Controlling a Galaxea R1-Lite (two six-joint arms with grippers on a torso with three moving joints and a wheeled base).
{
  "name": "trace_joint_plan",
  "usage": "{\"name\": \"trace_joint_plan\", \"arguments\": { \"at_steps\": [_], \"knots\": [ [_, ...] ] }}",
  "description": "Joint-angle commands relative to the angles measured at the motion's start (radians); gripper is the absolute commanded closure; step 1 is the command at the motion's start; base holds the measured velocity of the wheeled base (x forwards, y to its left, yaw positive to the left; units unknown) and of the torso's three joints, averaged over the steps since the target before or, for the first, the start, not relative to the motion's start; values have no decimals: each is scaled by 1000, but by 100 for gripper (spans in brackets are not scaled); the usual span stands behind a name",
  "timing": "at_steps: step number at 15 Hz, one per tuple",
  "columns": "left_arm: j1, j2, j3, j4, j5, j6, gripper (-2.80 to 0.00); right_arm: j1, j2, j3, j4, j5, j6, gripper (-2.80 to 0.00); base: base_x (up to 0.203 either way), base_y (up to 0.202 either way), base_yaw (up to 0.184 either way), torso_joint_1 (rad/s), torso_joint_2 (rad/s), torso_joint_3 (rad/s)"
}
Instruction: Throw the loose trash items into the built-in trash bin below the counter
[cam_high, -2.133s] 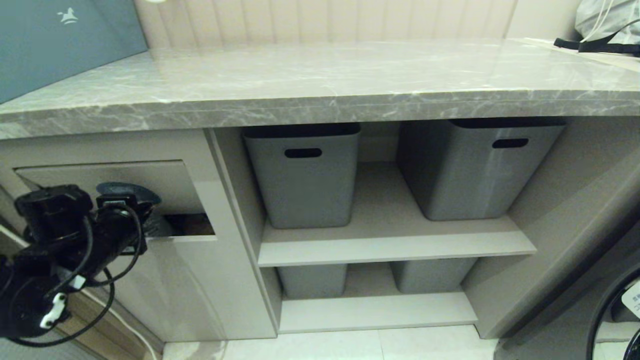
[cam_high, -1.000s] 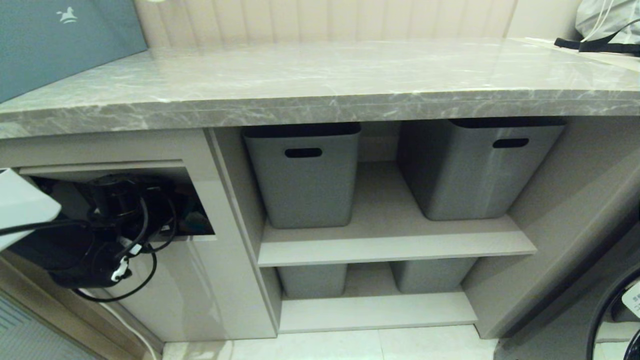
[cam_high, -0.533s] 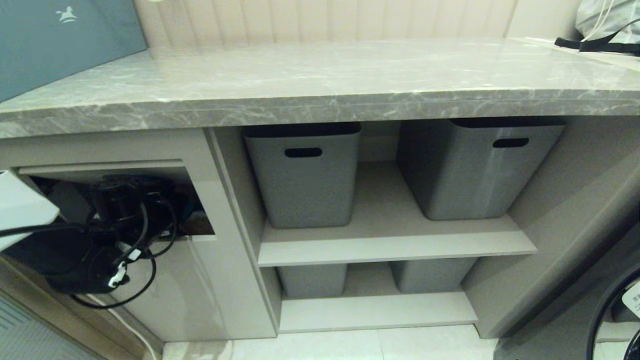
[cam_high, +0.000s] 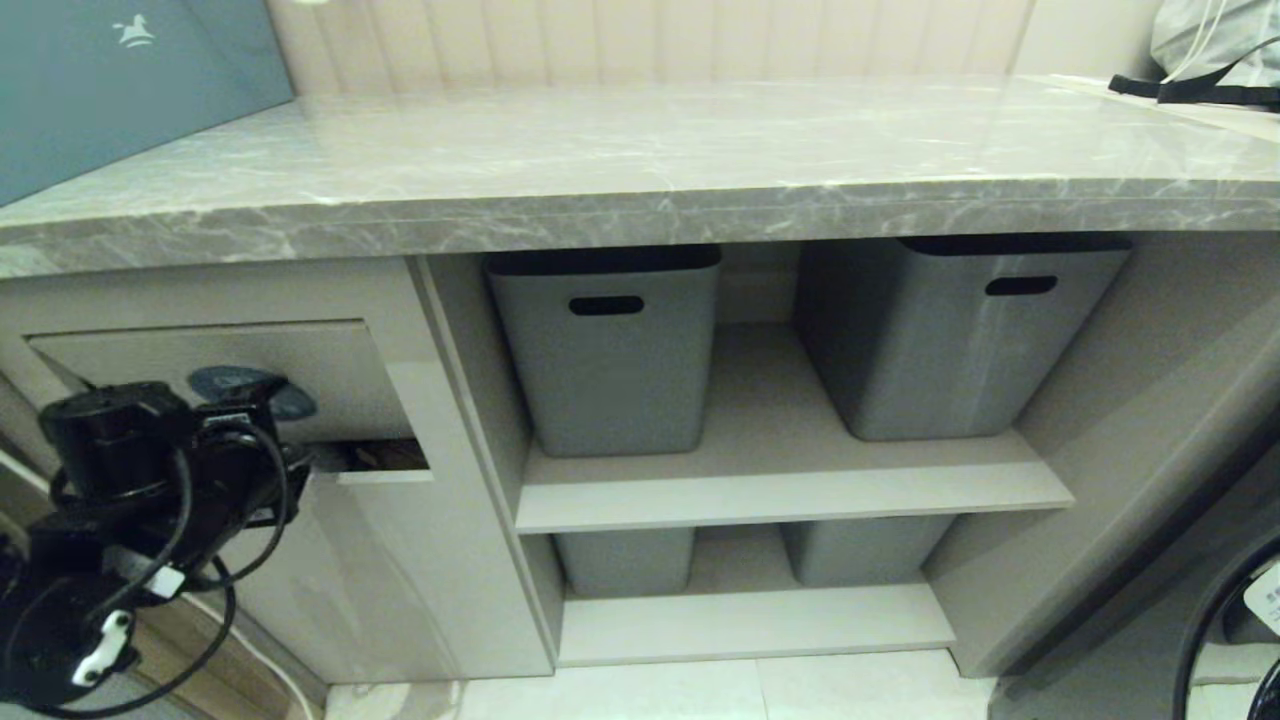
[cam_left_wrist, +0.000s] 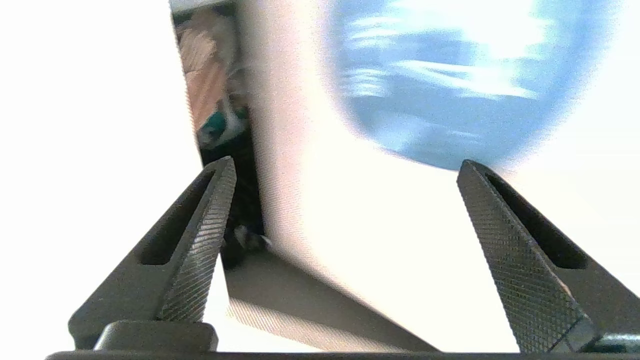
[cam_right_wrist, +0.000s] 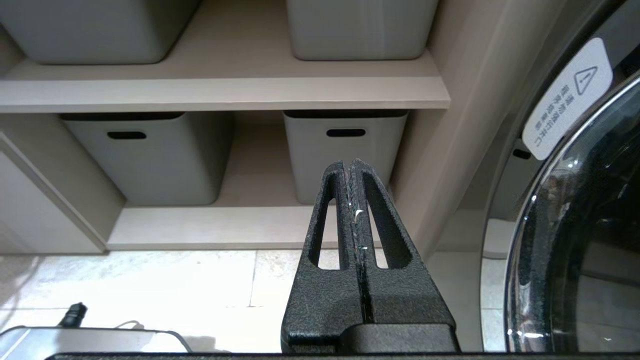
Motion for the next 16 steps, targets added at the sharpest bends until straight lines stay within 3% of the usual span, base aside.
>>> {"name": "trace_joint_plan", "arguments": {
  "at_steps": [1, 4, 5, 8, 9, 11, 16],
  "knots": [
    [0, -154, 65, 0, 9, 37, 0, 1, -1, 0, 0, 1, 1, 0, 0, 0, 0, 0, 0, 0],
    [0, -338, 210, 7, 9, 198, 0, 1, -1, 0, 0, 1, -5, 0, 0, 0, 0, 0, 0, 0],
    [-3, -404, 259, 8, -6, 280, 0, -1, -1, 0, 0, 4, -13, 0, 0, 0, 0, 0, 0, 0],
    [-11, -584, 422, 9, -115, 742, 0, 0, -1, 0, 0, 2, -14, 0, 0, 0, 0, 0, 0, 0],
    [-12, -645, 456, 13, -164, 838, 0, -1, -1, 0, 1, 2, -14, 0, 0, 0, 0, 0, 0, 0],
    [-12, -761, 485, 80, -226, 937, 0, 1, -1, 0, 1, 2, -12, 0, 0, 0, 0, 0, 0, 0],
    [-18, -1017, 499, 411, -275, 1165, 0, -1, -1, -2, 1, 1, -23, 0, 0, 0, 0, 0, 0, 0]
  ]
}}
